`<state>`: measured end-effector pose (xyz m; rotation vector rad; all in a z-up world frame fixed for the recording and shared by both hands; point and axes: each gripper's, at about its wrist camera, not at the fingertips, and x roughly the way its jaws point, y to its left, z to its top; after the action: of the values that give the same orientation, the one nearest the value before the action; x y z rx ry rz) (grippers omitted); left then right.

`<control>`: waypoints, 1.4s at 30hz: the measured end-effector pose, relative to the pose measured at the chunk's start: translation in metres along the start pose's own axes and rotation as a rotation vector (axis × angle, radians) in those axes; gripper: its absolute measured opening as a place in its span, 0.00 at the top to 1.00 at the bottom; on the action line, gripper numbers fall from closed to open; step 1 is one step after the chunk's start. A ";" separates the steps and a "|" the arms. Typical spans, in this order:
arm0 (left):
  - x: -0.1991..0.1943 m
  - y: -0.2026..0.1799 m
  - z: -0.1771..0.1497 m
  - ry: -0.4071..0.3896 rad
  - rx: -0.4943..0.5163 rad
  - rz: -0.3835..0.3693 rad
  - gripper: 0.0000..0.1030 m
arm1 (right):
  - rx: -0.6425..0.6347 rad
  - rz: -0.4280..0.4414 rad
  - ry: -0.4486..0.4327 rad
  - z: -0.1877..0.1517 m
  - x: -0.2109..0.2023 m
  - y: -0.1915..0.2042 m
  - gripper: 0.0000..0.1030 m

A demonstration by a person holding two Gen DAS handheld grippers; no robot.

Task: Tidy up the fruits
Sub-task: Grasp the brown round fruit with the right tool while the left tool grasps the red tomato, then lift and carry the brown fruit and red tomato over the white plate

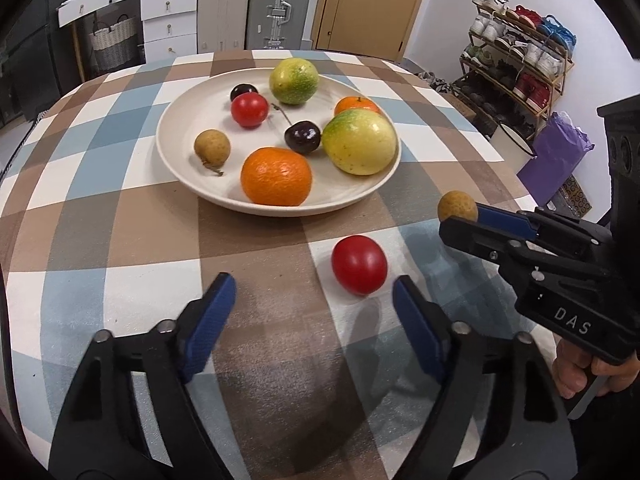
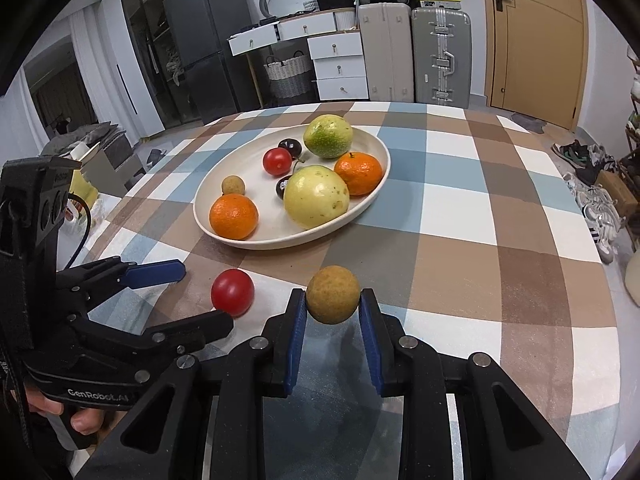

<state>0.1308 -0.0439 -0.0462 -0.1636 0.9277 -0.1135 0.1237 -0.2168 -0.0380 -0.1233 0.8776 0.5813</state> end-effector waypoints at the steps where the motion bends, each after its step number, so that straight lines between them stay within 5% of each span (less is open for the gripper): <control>1: 0.001 -0.002 0.001 0.000 0.007 0.000 0.29 | 0.005 0.000 -0.002 0.000 -0.001 -0.001 0.74; 8: 0.005 -0.016 0.003 0.003 0.049 -0.018 0.41 | 0.024 0.002 -0.010 -0.004 -0.005 -0.006 0.74; 11: 0.007 -0.020 0.004 0.002 0.058 -0.033 0.54 | 0.025 0.002 -0.013 -0.005 -0.006 -0.005 0.74; 13: 0.007 -0.023 0.004 0.006 0.067 -0.047 0.74 | 0.028 0.002 -0.014 -0.005 -0.007 -0.005 0.74; 30: -0.017 -0.014 0.004 -0.046 0.042 -0.084 0.74 | 0.015 0.003 -0.028 -0.004 -0.017 0.002 0.74; 42: -0.042 0.011 0.016 -0.111 0.012 -0.027 0.74 | -0.016 0.025 -0.051 0.011 -0.020 0.016 0.74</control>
<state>0.1189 -0.0244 -0.0063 -0.1696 0.8143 -0.1335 0.1129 -0.2084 -0.0140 -0.1120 0.8257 0.6129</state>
